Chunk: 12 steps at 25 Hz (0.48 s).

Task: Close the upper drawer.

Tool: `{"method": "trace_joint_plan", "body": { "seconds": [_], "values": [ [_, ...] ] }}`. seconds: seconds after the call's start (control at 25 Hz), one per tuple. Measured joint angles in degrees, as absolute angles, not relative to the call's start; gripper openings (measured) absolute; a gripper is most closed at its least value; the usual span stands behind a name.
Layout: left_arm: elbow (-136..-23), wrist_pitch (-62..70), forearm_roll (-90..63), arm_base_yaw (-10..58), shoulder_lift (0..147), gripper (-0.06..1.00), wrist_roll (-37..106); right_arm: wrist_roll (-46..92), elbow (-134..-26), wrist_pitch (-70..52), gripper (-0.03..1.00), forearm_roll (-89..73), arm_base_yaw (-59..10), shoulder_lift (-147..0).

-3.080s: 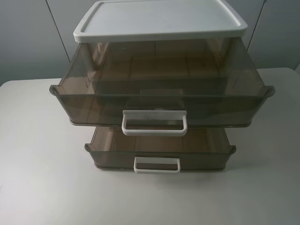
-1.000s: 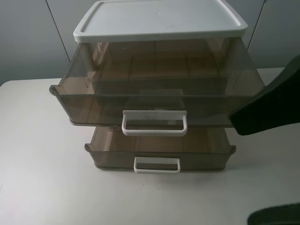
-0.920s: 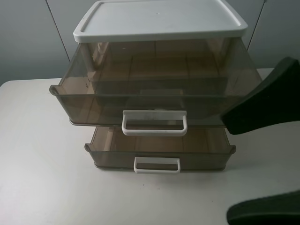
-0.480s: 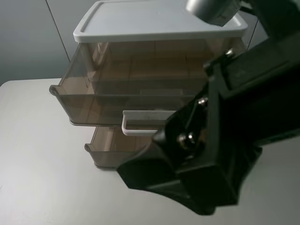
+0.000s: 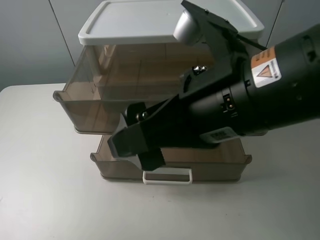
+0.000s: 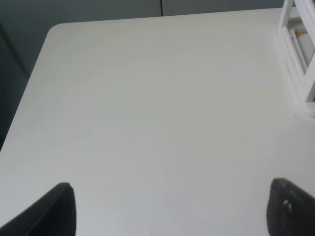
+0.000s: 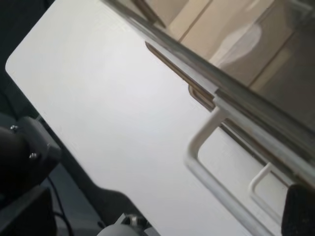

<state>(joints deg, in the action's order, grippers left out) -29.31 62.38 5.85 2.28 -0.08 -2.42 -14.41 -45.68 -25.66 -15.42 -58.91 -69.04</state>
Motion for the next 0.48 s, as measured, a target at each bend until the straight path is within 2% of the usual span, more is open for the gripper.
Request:
{"method": "trace_joint_plan", "body": {
  "seconds": [0.28,0.48],
  "values": [
    [-29.3,62.4,5.8,2.3,-0.1,0.74,-2.4,-29.8,-45.6,-23.5,0.70,1.9,-59.0,-69.3],
    [-29.3,62.4,5.8,2.3,-0.1,0.74,-2.5,-32.3,-45.6,-19.7,0.70,5.8,-57.2,-69.3]
  ]
}}
